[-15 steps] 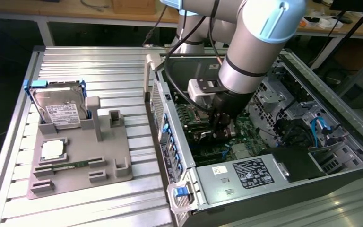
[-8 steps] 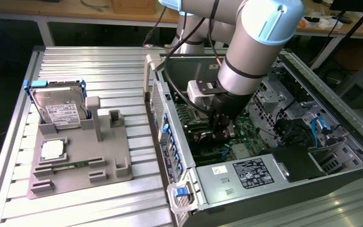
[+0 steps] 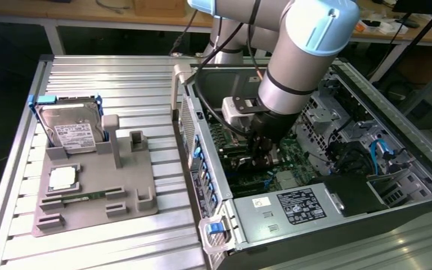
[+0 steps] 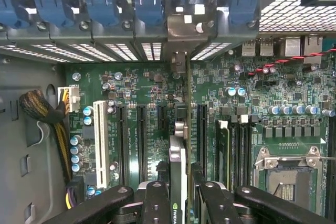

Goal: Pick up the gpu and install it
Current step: 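Insert the gpu into the slot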

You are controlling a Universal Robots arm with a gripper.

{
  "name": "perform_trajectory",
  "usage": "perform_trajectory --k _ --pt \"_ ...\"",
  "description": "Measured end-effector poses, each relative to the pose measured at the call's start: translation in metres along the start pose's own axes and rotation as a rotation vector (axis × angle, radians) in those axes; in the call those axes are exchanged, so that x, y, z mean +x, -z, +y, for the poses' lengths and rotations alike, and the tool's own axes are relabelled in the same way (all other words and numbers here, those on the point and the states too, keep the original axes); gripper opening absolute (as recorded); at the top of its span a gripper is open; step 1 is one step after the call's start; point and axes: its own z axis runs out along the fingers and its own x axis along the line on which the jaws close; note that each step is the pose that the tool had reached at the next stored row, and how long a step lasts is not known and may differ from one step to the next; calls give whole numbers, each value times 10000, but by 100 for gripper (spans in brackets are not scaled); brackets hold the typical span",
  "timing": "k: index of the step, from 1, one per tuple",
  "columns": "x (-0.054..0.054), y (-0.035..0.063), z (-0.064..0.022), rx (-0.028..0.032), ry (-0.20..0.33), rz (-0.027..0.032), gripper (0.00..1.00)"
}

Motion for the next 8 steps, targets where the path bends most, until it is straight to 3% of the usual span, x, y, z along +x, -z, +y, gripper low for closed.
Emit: perform_trajectory --k 8 --pt "0 -6 7 9 0 -8 27"
